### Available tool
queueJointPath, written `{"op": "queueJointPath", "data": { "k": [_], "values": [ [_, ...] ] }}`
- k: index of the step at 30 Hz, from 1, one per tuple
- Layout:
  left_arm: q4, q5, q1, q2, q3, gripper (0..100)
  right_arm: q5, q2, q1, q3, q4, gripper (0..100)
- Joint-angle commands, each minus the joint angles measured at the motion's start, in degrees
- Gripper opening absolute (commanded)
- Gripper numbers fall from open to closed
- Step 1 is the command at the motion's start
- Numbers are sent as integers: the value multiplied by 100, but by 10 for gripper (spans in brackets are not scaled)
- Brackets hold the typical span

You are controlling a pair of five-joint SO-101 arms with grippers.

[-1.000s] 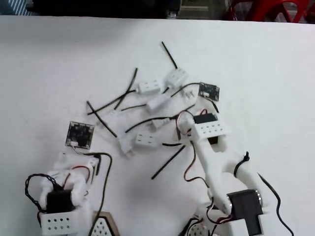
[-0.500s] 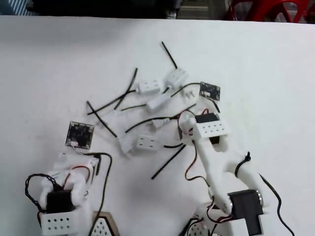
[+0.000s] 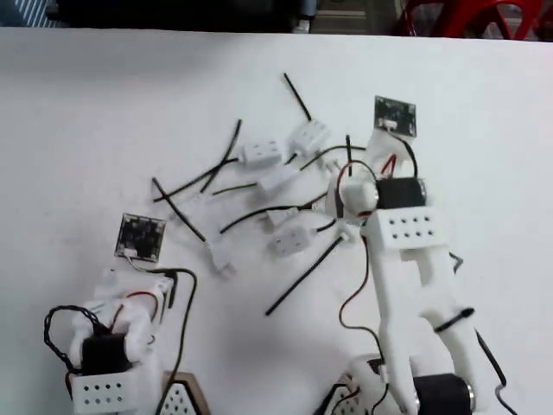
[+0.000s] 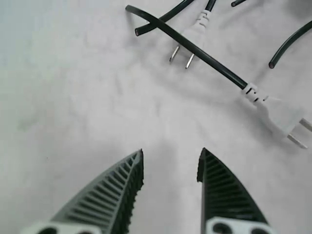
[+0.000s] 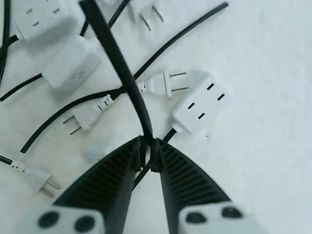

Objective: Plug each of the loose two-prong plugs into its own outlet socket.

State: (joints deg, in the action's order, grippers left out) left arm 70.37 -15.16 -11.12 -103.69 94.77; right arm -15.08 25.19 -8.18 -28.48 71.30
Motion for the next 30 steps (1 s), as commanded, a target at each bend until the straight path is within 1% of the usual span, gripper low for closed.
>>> {"op": "queueJointPath", "data": {
  "k": [1, 6, 9, 12, 15, 17, 19, 21, 23, 26, 30],
  "values": [
    [-141, 9, -57, -57, -97, 189, 413, 585, 215, 264, 145, 17],
    [-141, 9, -48, -57, -97, 189, 527, 681, 198, 62, 48, 17],
    [-141, 9, -48, -57, -97, 189, 527, 690, -40, -167, -312, 17],
    [-141, 9, -48, -57, -97, 189, 527, 690, -567, -255, -514, 21],
    [-141, 9, -48, -57, -97, 189, 510, 690, -1376, -246, -549, 39],
    [-141, 9, -48, -57, -88, 189, 484, 690, -1895, -246, -549, 106],
    [-141, 9, -48, -57, -88, 189, 484, 690, -2220, -246, -514, 181],
    [-141, 9, -48, -57, -88, 189, 527, 699, -2237, -246, -514, 220],
    [-141, 9, -57, -57, -88, 189, 712, 699, -2053, -246, -479, 218],
    [-141, 9, -57, -57, -88, 189, 1609, 690, -1596, -246, -374, 221],
    [-141, 9, -48, -57, -88, 189, 3051, 664, -971, -281, -277, 220]
  ]
}}
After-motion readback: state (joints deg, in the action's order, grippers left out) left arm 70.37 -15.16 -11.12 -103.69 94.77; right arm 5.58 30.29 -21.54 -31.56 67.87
